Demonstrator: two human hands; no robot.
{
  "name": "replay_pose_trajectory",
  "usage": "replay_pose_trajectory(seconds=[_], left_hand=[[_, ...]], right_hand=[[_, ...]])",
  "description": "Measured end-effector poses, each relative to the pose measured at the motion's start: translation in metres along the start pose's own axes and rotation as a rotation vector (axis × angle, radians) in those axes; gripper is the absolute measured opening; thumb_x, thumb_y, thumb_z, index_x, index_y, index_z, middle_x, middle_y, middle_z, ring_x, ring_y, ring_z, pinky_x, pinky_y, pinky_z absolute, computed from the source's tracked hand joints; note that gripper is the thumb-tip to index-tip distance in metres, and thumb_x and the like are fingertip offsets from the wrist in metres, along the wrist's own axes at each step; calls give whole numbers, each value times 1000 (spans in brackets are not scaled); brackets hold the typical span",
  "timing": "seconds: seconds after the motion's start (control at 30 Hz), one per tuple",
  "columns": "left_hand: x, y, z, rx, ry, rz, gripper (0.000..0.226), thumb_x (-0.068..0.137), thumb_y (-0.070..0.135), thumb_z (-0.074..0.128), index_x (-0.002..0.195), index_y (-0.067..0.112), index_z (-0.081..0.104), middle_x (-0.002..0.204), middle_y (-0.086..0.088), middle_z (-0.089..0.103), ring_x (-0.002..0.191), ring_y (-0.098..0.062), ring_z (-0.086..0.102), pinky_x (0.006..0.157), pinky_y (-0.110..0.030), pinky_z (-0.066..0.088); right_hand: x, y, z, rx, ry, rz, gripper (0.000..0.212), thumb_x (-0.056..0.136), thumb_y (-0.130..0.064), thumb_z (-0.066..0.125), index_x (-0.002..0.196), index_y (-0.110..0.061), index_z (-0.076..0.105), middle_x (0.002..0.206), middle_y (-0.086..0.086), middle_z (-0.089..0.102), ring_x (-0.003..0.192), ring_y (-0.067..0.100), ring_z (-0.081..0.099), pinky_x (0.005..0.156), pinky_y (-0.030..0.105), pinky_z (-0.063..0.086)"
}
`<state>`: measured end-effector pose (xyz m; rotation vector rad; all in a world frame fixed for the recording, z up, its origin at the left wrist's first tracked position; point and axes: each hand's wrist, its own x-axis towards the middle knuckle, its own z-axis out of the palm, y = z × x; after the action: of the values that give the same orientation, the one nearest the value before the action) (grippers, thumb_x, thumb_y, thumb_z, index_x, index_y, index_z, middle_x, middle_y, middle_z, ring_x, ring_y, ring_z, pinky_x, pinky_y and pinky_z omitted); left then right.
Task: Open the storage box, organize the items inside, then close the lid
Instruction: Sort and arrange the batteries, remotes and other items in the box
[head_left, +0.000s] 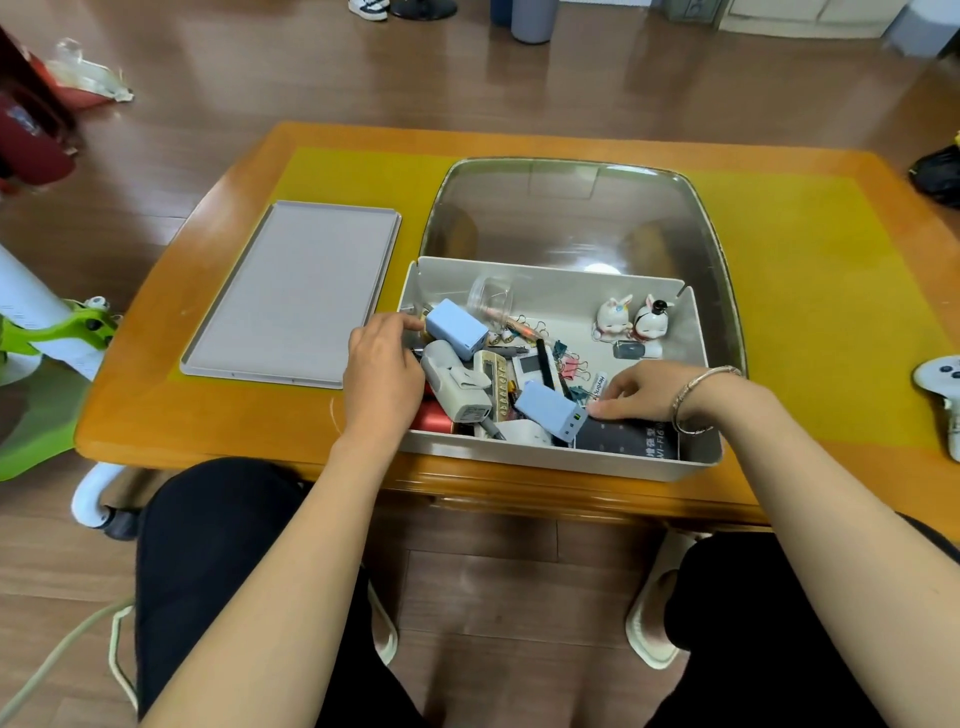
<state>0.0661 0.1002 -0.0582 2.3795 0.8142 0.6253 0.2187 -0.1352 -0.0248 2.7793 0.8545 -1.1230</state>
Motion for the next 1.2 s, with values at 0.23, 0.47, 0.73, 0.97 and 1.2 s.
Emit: replay_pose_trajectory(seconds=[0.23, 0.47, 0.73, 0.97, 1.2], left_hand=[[0, 1, 2, 63, -33, 9, 37, 86, -5, 55, 116, 16, 58, 127, -3, 56, 117, -22, 44, 86, -29, 42], [-1, 6, -4, 70, -7, 11, 31, 90, 1, 50, 116, 15, 59, 124, -4, 60, 119, -23, 44, 94, -38, 38], [-10, 67, 6, 40, -103, 392, 24, 91, 16, 57, 115, 18, 59, 117, -1, 59, 114, -19, 48, 95, -30, 32], [-17, 126, 82, 304, -825, 671, 67, 85, 48, 64, 141, 20, 40, 145, -5, 40, 132, -26, 34, 108, -47, 31], [-21, 132, 111, 590, -858, 689, 83, 73, 54, 70, 142, 23, 36, 134, -8, 40, 126, -31, 35, 106, -50, 29]], right_hand=[[-9, -2, 1, 76, 53, -194, 30, 71, -31, 80, 98, -26, 67, 97, -8, 65, 91, 15, 60, 82, 27, 46], [-29, 19, -3, 519, 565, -126, 16, 84, -30, 67, 93, -18, 60, 86, 2, 66, 76, 18, 64, 69, 34, 53], [-16, 40, 23, 886, 1052, -131, 12, 97, -21, 49, 98, -13, 57, 93, 5, 62, 84, 15, 56, 65, 14, 41], [-5, 34, 35, 838, 1189, -89, 24, 98, -26, 45, 113, -10, 55, 93, -7, 58, 82, 11, 56, 68, 26, 43], [-1, 34, 38, 617, 1187, -39, 26, 98, -29, 43, 116, -12, 52, 105, 7, 64, 93, 22, 59, 73, 35, 48]])
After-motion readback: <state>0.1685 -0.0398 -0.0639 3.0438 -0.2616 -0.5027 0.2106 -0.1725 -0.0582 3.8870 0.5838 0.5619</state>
